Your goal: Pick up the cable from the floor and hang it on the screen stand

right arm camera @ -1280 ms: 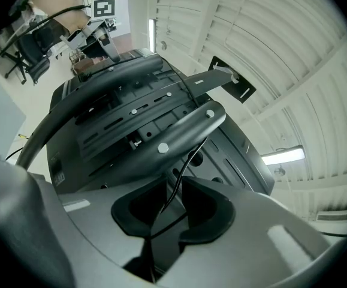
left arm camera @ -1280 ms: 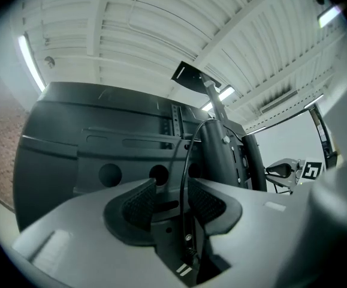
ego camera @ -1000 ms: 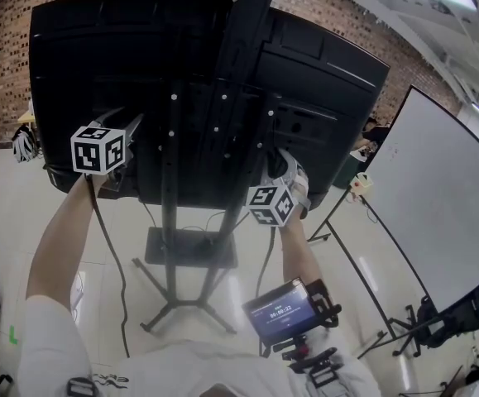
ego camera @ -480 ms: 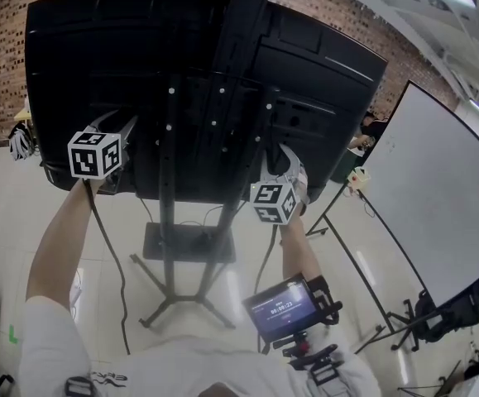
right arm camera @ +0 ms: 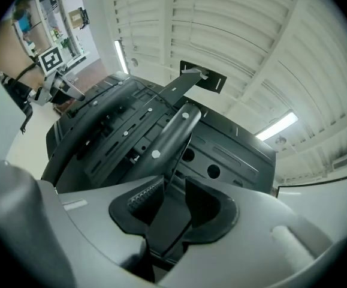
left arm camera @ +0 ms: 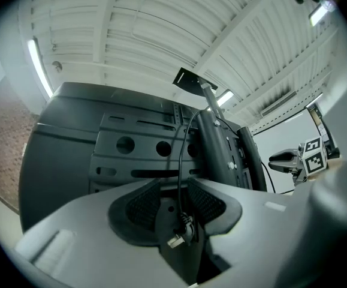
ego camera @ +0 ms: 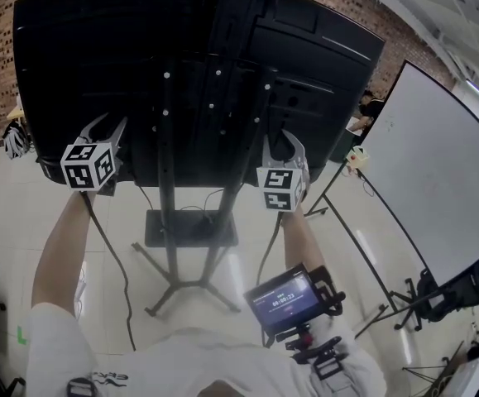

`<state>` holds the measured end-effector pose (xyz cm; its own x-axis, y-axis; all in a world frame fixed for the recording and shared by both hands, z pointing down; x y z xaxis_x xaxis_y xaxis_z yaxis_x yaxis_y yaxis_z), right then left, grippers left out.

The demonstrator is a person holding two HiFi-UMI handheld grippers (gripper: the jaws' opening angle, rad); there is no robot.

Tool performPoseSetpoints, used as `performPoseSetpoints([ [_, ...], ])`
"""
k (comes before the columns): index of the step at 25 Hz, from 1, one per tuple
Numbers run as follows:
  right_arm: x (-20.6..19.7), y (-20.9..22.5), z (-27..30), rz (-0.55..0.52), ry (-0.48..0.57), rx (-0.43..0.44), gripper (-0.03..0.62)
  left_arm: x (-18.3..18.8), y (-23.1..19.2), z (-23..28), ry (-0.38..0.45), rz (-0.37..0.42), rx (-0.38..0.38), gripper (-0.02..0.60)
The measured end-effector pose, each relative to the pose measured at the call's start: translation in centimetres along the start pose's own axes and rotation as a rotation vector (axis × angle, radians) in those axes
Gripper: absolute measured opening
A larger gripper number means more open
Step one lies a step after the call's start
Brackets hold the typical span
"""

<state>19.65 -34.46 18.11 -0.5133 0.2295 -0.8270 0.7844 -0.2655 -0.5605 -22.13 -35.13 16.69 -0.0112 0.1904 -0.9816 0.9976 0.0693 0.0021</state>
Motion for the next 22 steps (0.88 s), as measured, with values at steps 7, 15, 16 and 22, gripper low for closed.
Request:
performPoseSetpoints([
  [7, -0.5, -1.2, -1.7, 0.115, 0.01, -0.002, 0.09, -3.3, -0.9, -1.8, -0.041, -0.012, -0.003, 0.143],
  [15, -2.3, -2.9, -3.7, 0.278, 0.003, 0.029, 0.039, -6.6, -0.2, -5.1, -0.03, 0.023, 0.029, 0.043],
  [16, -2.5, -3.1, -4.1, 0.299, 0.007, 0.039, 0.034, -6.7, 0.1, -5.8, -0.031, 0.021, 0.037, 0.018],
  [22, -3.5, -4.1, -7.3, 0.381, 0.034, 0.115, 0.014, -6.7, 3.6, -10.7, -0.045, 0.014, 0.044, 0.003],
])
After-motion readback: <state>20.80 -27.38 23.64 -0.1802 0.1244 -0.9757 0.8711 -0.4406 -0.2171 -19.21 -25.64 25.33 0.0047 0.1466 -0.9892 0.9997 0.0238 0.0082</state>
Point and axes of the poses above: the fingertips, and each gripper's own axes: z forward along the fingers, y to its right, x out of its top, the point moved 10 cm from there along -z, backward along the fingers, and after that the axes turned 15 degrees about x, right-handed, at the moved point
